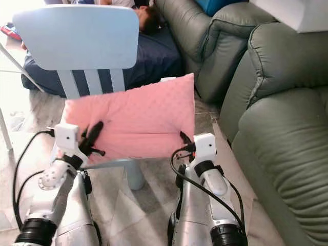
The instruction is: Move the pillow to the sofa
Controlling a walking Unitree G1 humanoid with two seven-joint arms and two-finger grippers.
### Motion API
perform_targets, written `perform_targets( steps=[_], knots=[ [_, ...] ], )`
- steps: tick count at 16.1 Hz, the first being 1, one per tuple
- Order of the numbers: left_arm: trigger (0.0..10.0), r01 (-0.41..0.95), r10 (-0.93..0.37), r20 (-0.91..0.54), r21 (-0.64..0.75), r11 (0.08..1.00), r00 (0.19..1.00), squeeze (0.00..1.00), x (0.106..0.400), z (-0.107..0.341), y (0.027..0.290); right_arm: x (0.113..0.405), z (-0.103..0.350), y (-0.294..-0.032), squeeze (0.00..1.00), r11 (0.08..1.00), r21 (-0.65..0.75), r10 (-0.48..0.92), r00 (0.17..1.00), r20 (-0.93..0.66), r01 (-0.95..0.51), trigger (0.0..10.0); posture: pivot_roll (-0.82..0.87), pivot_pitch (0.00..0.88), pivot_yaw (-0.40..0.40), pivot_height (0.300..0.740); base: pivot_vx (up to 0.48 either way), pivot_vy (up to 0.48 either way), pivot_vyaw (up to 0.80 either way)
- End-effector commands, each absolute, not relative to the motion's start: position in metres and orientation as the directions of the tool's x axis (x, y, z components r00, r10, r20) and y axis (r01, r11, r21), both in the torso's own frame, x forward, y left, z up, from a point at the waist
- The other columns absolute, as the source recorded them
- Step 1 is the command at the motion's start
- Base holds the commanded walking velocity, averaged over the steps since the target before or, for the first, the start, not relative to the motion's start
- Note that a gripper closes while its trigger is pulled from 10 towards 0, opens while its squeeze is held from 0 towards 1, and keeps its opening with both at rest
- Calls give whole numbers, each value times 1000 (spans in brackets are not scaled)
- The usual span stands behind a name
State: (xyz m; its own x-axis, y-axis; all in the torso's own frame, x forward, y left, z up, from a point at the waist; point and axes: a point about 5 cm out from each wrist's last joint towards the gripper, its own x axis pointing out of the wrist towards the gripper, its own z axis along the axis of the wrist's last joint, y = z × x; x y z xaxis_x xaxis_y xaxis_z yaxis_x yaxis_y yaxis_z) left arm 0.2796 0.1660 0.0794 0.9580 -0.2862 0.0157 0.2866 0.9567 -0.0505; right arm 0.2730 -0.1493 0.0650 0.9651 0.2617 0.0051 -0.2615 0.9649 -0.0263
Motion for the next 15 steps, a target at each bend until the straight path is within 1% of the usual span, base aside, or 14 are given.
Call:
perform_targets(
  steps=[1,4,8,15],
  knots=[
    [10000,279,-278,17,-42,959,960,0,279,83,167,275,73,-153,0,975,-20,221,975,26,-221,10000,1,0,-59,480,0,0,0],
    [10000,278,-278,3,-45,960,961,0,281,87,167,277,80,-150,0,973,-19,229,973,28,-228,10000,0,0,-61,515,0,0,0],
    [10000,274,-275,-35,-44,961,961,0,279,84,166,280,85,-150,0,975,-16,221,975,22,-221,10000,-1,0,-62,565,0,0,0],
    [10000,241,-243,-77,-29,970,967,0,282,80,163,282,87,-153,0,977,-9,213,977,15,-213,10000,-7,0,-65,640,0,0,0]
  ],
)
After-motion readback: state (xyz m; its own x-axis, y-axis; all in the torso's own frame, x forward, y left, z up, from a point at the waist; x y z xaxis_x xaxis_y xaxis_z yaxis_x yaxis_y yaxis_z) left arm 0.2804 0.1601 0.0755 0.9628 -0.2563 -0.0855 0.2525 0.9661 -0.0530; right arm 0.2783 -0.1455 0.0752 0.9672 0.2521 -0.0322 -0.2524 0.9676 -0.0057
